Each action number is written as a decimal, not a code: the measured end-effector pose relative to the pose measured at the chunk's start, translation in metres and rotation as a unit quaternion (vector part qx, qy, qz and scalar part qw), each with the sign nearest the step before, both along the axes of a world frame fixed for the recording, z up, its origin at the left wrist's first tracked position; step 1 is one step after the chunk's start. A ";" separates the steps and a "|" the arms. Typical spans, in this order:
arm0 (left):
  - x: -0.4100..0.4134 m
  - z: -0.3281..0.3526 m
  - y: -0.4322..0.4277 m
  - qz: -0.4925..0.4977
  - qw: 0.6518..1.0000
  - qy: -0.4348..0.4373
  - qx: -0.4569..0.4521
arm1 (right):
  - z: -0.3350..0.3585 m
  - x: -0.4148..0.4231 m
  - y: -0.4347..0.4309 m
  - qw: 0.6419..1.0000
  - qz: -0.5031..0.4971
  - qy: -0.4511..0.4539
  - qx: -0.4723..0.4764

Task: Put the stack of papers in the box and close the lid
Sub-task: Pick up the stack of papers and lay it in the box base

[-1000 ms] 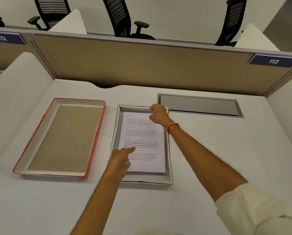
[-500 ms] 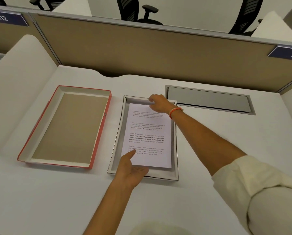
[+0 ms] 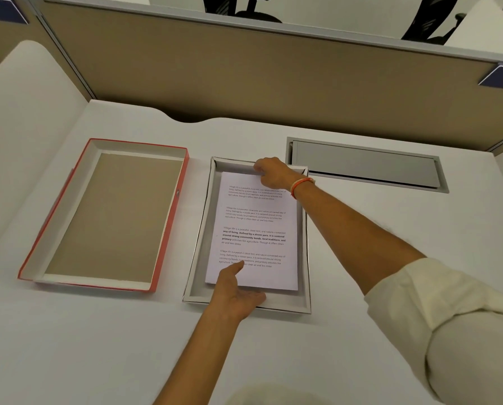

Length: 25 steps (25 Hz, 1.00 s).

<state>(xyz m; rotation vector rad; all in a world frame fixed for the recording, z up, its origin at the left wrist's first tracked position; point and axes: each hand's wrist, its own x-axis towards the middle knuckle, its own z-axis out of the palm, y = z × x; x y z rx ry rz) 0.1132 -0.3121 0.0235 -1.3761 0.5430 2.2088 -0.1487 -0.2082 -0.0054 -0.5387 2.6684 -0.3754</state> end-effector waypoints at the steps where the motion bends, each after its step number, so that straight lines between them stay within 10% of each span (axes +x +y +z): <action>1: -0.001 -0.003 -0.001 -0.005 1.000 -0.002 0.001 | -0.002 -0.003 0.001 1.000 0.004 -0.001 0.004; 25: -0.009 -0.035 -0.014 -0.083 0.996 -0.035 -0.002 | -0.024 -0.018 -0.004 0.999 0.024 -0.040 0.012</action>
